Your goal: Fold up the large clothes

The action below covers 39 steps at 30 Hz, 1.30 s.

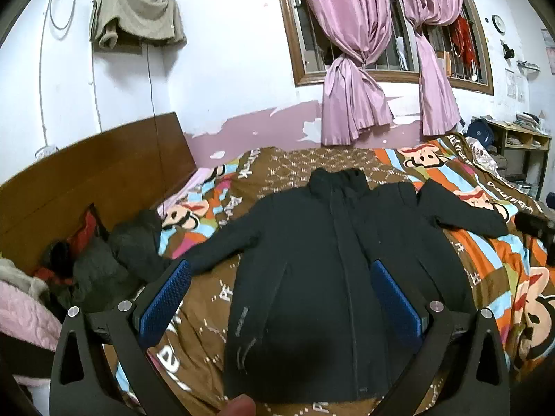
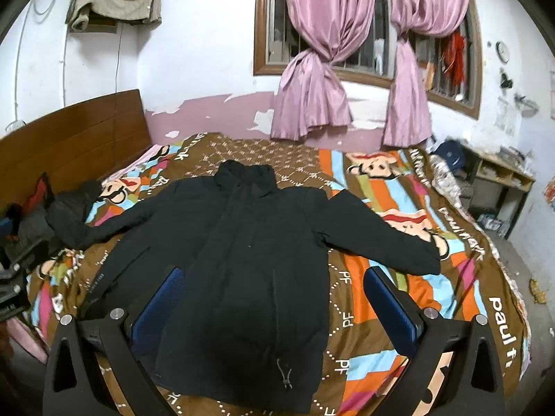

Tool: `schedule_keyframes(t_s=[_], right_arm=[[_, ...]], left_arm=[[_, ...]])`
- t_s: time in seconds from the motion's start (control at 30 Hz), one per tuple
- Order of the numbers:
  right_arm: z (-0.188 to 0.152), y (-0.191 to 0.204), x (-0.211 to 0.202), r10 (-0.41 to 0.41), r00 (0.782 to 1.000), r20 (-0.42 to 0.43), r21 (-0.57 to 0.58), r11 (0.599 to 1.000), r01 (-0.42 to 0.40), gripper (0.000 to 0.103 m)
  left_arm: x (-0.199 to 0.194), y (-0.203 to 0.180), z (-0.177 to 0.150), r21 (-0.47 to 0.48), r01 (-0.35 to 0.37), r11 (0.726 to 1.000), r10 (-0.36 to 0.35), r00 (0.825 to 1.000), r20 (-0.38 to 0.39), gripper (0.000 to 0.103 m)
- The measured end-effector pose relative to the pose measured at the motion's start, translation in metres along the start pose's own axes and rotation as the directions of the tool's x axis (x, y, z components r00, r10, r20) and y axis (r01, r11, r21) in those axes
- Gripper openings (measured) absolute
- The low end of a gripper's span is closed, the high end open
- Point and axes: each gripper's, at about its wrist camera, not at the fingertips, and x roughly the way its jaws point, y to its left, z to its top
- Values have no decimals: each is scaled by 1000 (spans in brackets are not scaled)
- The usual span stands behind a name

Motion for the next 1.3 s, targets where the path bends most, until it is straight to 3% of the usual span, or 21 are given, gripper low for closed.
schedule_keyframes(t_s=[0.4,0.57,0.77,1.03,1.3], right_arm=[[71,-52,33,-73,988,-138,7,997,75,103],[83,-75,64,-71,988,-138,74,994,82,103],[97,-114,127,-105,988,-114,211,969,127,103],[93,-188,217,-212,975,-61,401,890,219,103],[17,-309,290,-304,923,-236,594,707,385,103]], left_arm=[[45,-4,29,27,14,1000,-14,1000,0,101],[77,-10,33,32,32,999,-31,999,-24,101],[145,-19,41,31,89,996,-86,992,-91,101],[241,-41,40,18,178,984,-172,970,-173,101],[321,-82,37,-17,253,967,-251,944,-214,101]])
